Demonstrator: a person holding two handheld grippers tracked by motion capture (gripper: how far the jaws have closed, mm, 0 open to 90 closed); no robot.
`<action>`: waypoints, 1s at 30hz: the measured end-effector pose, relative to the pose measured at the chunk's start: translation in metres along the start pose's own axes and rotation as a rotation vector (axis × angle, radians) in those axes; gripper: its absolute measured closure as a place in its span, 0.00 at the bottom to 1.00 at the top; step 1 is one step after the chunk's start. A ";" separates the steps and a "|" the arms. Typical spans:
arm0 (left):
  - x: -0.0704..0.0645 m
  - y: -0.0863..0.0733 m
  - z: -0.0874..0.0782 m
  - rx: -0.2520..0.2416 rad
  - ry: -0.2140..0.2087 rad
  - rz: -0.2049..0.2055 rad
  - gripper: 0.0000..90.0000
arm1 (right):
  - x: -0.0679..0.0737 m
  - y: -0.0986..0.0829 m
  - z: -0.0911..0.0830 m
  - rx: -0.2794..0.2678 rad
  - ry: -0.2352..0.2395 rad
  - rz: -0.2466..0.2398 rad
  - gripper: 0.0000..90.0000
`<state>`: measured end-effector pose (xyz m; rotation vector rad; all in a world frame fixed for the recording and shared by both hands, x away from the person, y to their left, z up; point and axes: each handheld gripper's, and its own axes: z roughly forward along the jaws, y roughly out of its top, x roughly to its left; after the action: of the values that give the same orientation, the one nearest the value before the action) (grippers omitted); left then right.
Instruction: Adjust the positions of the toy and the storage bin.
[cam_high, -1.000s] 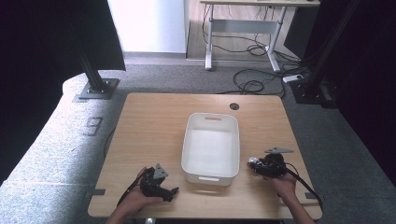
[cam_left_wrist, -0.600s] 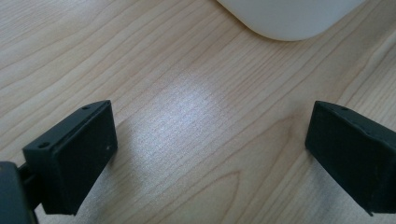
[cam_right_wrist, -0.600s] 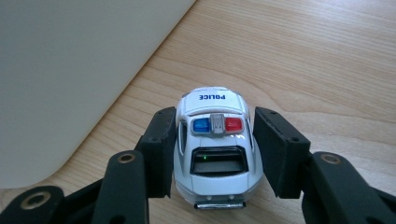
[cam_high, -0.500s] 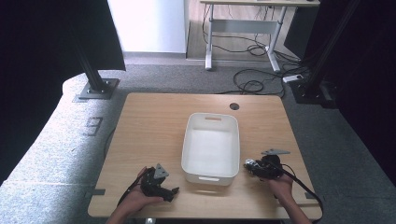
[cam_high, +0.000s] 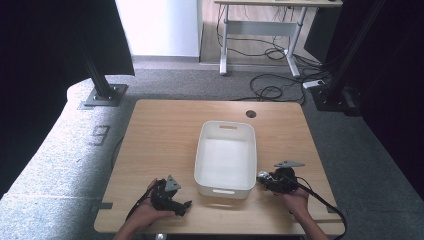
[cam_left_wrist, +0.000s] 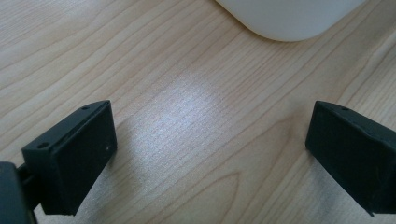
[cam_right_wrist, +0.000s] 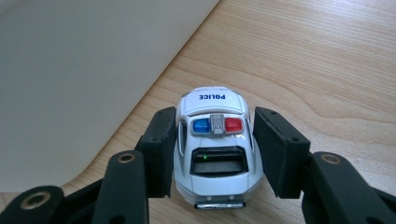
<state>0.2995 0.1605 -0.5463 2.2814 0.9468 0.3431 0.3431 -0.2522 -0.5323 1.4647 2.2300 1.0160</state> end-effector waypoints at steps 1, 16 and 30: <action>0.000 0.000 0.000 0.000 -0.001 0.000 0.03 | 0.000 0.000 0.000 -0.001 0.000 0.001 0.56; 0.000 0.000 0.000 -0.002 -0.002 0.001 0.02 | 0.017 0.001 0.005 0.000 -0.021 -0.041 0.56; 0.000 0.000 0.000 -0.002 -0.003 0.002 0.02 | 0.014 0.001 0.006 -0.007 -0.051 -0.015 0.56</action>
<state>0.2998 0.1603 -0.5466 2.2805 0.9417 0.3417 0.3414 -0.2374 -0.5340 1.4518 2.1974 0.9698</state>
